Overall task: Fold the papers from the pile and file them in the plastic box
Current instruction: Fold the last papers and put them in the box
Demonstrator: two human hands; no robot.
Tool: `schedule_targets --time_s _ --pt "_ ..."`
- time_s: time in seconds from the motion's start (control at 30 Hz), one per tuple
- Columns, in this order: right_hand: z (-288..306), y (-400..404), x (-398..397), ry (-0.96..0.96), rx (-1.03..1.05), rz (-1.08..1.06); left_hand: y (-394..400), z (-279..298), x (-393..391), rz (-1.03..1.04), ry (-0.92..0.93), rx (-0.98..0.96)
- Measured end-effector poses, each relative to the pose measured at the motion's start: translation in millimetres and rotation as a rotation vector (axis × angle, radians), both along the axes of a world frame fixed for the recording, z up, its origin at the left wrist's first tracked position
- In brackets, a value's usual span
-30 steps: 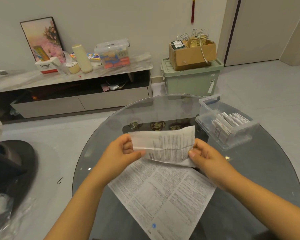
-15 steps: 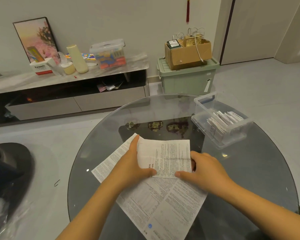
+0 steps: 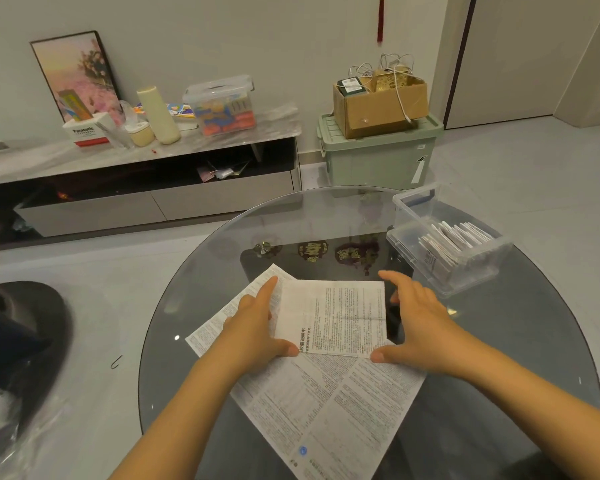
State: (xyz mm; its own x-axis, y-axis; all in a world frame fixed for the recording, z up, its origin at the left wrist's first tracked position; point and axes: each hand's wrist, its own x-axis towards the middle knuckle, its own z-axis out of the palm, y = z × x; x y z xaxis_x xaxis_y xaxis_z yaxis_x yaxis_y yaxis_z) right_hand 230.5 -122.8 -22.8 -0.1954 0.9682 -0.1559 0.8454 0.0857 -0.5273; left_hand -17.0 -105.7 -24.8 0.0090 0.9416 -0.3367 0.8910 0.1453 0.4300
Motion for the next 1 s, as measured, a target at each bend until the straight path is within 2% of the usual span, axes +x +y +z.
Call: schedule_targets --time_s 0.1,0.17,0.23,0.33,0.53,0.77,0.9,1.0 --pt "-4.8 3.3 0.8 0.102 0.013 -0.001 -4.7 3.0 2.2 -0.038 0.015 0.089" --pt "-6.7 4.6 -0.3 0.232 0.042 -0.012 -9.7 6.0 6.4 -0.116 -0.007 0.147" --pt "-7.0 5.1 -1.0 0.267 0.096 -0.012 -15.3 7.0 12.8 -0.214 -0.053 0.160" --pt "-9.2 7.4 -2.8 0.179 0.127 -0.007 -23.4 5.0 23.3 -0.352 -0.056 0.183" --pt "-14.8 11.0 -3.4 0.000 0.107 -0.007 -23.7 -4.4 37.7 -0.484 0.022 0.311" --pt "-13.0 23.3 -8.4 0.211 0.124 -0.063 -22.4 -3.9 38.7 -0.500 0.075 0.310" --pt "-6.5 22.4 -8.0 0.271 0.041 -0.102 -26.7 1.9 39.0 -0.509 0.092 0.287" --pt "1.6 15.4 -9.4 0.427 -0.100 -0.117 -30.1 3.6 41.6 -0.544 0.085 0.279"
